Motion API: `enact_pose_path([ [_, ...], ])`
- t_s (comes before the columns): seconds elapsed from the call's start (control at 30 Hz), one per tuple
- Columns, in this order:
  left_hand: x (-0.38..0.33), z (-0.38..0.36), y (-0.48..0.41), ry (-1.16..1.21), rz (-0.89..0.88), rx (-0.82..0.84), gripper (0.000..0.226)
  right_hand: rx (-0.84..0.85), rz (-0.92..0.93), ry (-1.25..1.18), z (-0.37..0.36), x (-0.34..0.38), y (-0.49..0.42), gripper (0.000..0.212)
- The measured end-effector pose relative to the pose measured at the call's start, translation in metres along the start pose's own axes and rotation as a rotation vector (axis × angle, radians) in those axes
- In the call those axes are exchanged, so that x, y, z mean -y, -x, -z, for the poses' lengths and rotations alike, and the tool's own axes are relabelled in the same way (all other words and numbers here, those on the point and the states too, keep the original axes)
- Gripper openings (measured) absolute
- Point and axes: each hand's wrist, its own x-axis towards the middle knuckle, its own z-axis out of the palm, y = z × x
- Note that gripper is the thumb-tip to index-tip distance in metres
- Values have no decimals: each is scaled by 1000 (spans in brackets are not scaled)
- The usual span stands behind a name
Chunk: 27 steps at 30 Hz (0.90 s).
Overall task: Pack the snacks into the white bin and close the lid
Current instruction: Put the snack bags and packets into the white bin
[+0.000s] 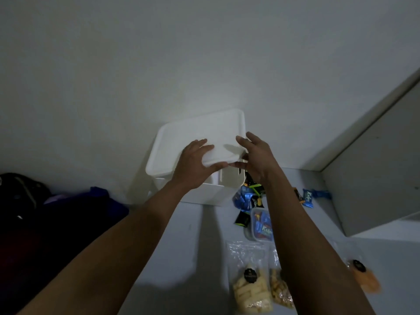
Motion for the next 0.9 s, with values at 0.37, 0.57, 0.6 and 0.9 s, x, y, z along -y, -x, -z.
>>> enact_pose_path([
  [0.37,101,71,43,408,535,-164,112,9,280,362,2,-19,14,88],
  [0.57,108,60,91,352,547,-396,143,-157,483,630,-6,-77,46,89],
  [0.6,116,56,109,314,545,-400,142,-184,455,635,-7,-98,52,88],
  [0.9,127,13,273,121,875,-204,136,-166,-2,791,14,-257,114,77],
])
